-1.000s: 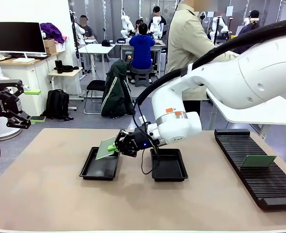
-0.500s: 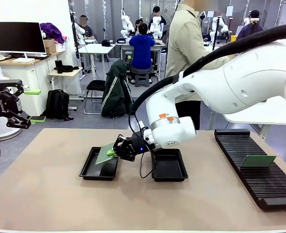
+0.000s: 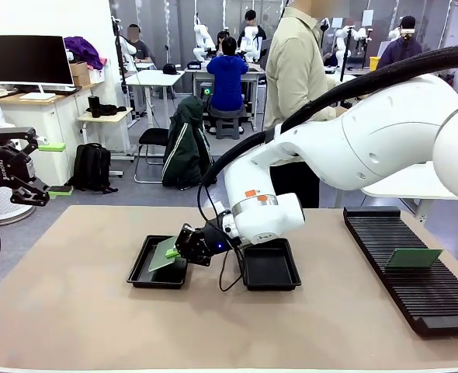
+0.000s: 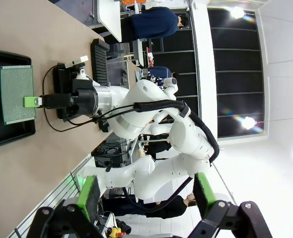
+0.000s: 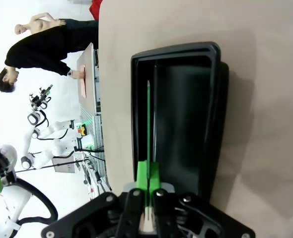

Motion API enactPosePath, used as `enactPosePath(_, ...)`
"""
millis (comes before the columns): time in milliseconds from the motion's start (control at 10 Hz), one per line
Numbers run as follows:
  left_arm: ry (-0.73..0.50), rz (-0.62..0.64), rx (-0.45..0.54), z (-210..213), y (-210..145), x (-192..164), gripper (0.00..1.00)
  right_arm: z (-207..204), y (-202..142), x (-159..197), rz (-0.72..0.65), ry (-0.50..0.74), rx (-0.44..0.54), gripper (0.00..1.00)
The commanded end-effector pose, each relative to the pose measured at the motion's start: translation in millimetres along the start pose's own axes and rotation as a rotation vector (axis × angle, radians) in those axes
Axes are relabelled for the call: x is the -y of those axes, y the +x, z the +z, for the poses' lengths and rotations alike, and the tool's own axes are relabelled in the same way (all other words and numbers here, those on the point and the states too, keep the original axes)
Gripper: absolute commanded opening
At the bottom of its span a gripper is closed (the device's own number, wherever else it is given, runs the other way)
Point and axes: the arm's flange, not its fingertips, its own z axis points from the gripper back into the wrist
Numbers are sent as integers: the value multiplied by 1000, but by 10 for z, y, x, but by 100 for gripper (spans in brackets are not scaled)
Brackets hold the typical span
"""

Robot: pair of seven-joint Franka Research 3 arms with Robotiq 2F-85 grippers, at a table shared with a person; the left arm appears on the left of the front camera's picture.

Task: Inspect and transfer BCBs to ESD trays.
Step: Pick up the Blank PCB from the PCB Rack and place it in the left ESD tray.

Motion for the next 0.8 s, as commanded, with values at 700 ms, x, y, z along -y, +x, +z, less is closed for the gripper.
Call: enactPosePath(700,-2,1,1,6,-7,1,100,-54,-18,30,-7,-10,-10,2)
